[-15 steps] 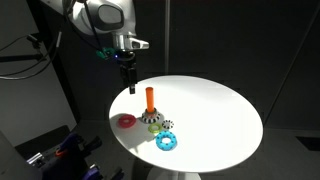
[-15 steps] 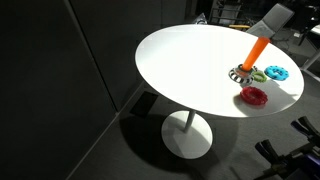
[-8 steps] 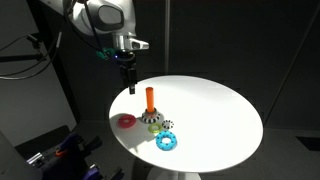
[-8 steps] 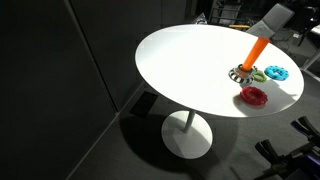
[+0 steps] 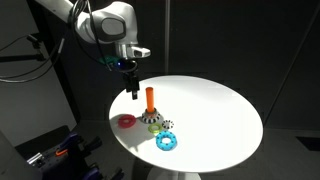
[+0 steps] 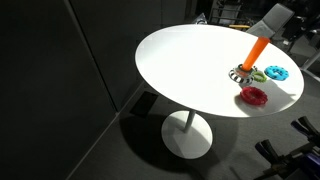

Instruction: Put the red ring around the orange rod

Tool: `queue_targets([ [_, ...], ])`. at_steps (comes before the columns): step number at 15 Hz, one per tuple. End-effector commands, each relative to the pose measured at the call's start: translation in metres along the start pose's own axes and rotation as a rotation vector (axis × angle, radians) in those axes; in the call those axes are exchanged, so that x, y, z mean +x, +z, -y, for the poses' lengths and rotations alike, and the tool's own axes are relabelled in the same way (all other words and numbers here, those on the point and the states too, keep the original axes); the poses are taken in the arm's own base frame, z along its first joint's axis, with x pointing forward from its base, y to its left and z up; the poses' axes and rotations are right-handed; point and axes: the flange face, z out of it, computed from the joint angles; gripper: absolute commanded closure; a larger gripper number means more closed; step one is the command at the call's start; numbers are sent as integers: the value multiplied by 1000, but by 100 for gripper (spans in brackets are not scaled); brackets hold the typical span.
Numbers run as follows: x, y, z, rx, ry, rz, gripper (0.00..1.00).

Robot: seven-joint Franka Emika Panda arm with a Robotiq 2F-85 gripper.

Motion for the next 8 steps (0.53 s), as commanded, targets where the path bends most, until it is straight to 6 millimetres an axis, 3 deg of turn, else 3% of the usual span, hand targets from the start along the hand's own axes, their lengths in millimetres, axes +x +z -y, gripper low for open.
queue_targets([
  [1, 1, 19, 2, 63, 1, -34, 0],
  [8, -10, 59, 6, 167, -2, -83, 0],
])
